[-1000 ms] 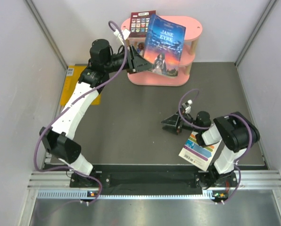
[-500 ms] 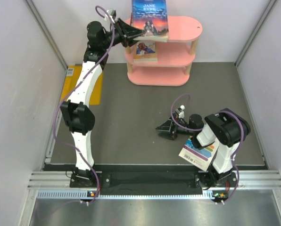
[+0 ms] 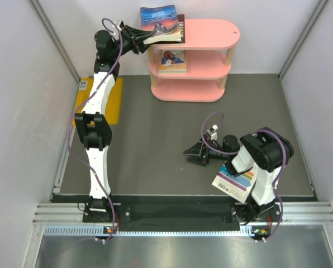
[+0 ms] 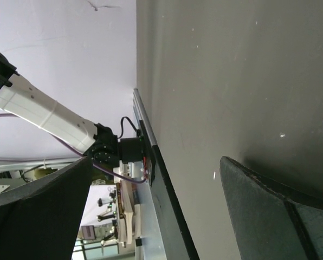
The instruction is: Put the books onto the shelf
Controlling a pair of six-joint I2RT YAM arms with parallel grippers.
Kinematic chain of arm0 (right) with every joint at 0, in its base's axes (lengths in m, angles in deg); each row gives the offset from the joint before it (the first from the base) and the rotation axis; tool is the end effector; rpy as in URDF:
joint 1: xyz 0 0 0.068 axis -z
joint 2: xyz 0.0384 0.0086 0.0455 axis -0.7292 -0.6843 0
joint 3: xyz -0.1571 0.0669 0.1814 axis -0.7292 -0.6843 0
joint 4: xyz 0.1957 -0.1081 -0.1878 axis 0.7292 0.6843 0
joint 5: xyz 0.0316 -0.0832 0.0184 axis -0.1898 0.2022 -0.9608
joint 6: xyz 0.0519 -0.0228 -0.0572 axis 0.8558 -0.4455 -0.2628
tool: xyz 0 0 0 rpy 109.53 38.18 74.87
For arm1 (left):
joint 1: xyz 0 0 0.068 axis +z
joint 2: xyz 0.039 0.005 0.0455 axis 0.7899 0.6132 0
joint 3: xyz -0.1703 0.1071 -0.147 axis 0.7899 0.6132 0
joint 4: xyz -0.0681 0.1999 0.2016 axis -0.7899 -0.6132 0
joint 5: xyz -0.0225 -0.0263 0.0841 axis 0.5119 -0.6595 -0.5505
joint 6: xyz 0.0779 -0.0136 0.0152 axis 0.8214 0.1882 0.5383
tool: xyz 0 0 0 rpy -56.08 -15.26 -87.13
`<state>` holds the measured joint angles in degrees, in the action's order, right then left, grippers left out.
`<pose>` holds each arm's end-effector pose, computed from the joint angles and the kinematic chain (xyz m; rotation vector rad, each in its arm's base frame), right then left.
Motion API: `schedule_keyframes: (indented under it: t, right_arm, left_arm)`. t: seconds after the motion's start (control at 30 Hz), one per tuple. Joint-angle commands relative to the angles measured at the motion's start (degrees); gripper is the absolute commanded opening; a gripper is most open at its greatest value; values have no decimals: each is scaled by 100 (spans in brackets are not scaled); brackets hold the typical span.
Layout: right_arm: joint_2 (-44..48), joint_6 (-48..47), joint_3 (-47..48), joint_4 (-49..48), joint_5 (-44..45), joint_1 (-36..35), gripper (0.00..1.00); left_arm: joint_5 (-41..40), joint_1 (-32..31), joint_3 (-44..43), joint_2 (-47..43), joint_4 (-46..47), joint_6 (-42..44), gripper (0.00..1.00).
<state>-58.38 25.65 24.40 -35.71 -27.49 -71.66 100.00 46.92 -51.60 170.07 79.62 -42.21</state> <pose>0.2352 0.1641 0.0367 0.1753 2.1911 1.7960 0.5589 -0.1052 0.4065 -0.4587 1.6763 -2.0156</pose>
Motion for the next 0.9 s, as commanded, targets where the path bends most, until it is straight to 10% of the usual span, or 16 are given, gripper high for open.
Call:
schedule_keyframes:
  t: [0.0,0.67,0.87]
  right_arm:
    - [-82,-76,152,-2404,49,-118,100]
    - [-170,-14,223,-2404,58,-205,100]
    - [-179,-14,223,-2422,67,-205,100]
  left_arm:
    - [161,33,-754,-283,1063,-121,0]
    - [267,-46,-781,-256,869,240,3]
    - [153,-46,-790,-309,1195,230,34]
